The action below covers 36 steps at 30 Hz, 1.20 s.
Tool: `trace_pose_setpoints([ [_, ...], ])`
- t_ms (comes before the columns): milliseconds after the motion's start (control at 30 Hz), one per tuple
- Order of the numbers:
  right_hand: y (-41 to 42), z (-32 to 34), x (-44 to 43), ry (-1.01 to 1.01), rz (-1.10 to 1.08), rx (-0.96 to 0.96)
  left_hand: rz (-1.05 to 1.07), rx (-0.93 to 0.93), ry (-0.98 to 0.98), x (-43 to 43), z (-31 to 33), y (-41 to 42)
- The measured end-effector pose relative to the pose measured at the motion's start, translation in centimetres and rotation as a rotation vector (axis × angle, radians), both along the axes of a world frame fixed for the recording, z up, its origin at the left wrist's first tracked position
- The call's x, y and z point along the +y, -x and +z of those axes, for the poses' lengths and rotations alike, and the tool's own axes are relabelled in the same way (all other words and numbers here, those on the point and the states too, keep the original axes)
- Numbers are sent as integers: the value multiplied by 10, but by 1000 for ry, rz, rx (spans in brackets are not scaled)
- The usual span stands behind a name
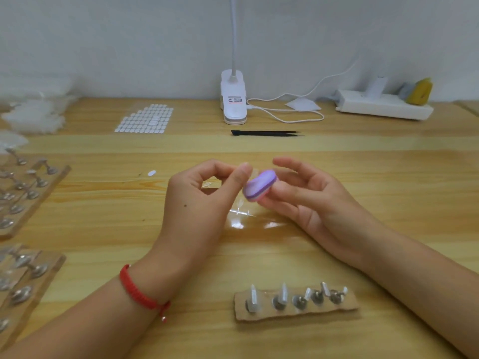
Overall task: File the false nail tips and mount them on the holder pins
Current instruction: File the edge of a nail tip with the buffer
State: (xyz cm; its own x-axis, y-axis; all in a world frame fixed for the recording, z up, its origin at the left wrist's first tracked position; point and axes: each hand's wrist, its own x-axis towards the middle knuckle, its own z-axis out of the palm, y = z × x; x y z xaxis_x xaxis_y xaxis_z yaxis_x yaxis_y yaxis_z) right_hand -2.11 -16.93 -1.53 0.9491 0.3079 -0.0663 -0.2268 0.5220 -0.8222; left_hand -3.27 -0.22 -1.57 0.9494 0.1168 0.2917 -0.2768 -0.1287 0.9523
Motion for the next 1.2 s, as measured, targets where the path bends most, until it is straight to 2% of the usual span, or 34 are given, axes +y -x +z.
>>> trace_pose_setpoints([
  [167,-3,2,-4,-130,-69,86,15,12,-4,1,0,0],
  [300,2,0,2,26,-3,-29,-16,9,-6,0,1,1],
  [433,-3,2,-4,-120,-75,90,-12,37,8,1,1,0],
  [567,3,0,4,49,-25,-24,-24,37,-2,1,1,-1],
  [733,-3,5,-4,-172,-165,144,-54,60,0,1,0,-2],
  [800,-2,5,-3,-102,-123,81,-55,51,26,1,0,-2],
  [900,4,4,4,142,-63,-66,-94,54,35,1,1,-3],
  [967,8,4,7,229,-47,-123,-118,51,27,1,1,-2],
  [1033,9,4,7,239,-50,-138,-131,47,12,1,1,-2],
  [1200,5,4,3,142,-133,-37,-171,63,-23,-1,1,1],
])
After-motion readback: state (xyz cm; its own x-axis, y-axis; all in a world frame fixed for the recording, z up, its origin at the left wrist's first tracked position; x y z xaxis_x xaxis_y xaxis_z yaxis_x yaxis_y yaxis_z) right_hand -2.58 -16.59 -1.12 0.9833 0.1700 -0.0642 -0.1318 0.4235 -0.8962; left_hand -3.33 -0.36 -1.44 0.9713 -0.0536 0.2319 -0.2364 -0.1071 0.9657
